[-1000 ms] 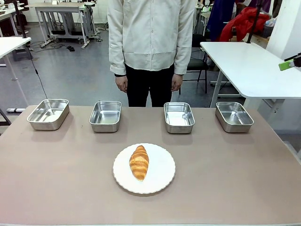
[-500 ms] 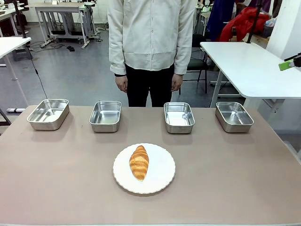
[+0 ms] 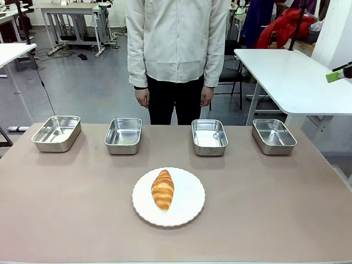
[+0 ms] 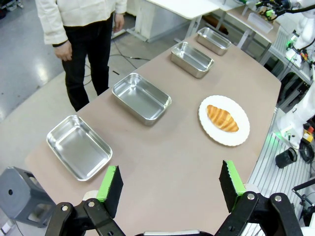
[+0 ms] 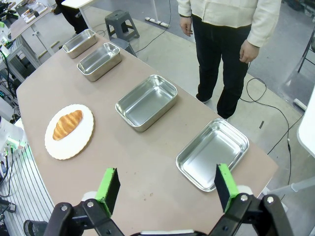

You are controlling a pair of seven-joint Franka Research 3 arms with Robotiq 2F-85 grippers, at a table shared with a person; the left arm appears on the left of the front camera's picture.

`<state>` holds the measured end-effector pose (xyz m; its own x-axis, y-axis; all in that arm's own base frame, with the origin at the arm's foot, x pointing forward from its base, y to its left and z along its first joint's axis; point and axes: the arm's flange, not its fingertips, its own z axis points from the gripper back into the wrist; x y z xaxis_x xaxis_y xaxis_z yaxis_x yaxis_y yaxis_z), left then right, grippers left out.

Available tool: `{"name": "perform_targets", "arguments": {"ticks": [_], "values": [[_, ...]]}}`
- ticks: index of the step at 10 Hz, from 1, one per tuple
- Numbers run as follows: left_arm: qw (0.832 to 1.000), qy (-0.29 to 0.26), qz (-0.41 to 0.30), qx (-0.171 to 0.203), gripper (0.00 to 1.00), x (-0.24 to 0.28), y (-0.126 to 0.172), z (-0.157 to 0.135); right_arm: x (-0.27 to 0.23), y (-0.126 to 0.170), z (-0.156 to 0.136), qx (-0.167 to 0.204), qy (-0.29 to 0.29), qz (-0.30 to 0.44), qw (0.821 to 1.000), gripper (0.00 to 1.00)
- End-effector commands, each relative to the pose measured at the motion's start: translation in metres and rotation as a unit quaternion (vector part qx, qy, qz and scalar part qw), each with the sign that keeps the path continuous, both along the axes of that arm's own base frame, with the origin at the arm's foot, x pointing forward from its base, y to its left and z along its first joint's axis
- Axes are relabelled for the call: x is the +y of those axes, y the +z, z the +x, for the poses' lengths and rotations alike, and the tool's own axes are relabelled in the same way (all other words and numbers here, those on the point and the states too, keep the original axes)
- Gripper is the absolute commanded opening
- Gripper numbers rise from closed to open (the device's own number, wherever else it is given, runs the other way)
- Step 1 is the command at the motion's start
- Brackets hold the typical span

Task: Place the bread in the container.
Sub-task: Place the Butter Roll into the Airtight Container indicated by the human.

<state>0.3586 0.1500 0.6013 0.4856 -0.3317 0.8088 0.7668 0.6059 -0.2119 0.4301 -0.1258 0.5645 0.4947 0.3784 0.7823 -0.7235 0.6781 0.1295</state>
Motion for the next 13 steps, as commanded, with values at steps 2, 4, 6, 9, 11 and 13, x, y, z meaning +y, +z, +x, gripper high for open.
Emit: {"name": "perform_targets", "arguments": {"ticks": [2,4,6,9,11,13], "values": [[1.000,-0.006,-0.003,-0.007,1.00,-0.0009,0.0018,-0.0018,0.0007,0.0000,0.0012,-0.007,0.003,0.006,1.000,1.00],[1.000,-0.006,-0.003,-0.007,1.00,-0.0009,0.0018,-0.0018,0.0007,0.0000,0.0012,-0.007,0.003,0.006,1.000,1.00],[1.000,-0.006,-0.003,-0.007,1.00,-0.0009,0.0018,-0.0018,0.0007,0.0000,0.0012,-0.007,0.003,0.006,1.000,1.00],[1.000,-0.006,-0.003,-0.007,1.00,-0.0009,0.0018,-0.0018,0.0007,0.0000,0.0012,-0.007,0.003,0.006,1.000,1.00],[1.000,-0.006,-0.003,-0.007,1.00,-0.0009,0.0018,-0.0018,0.0007,0.0000,0.0012,-0.007,0.003,0.006,1.000,1.00],[1.000,-0.006,-0.003,-0.007,1.00,-0.0009,0.0018,-0.0018,0.0007,0.0000,0.0012,-0.007,0.003,0.006,1.000,1.00]]}}
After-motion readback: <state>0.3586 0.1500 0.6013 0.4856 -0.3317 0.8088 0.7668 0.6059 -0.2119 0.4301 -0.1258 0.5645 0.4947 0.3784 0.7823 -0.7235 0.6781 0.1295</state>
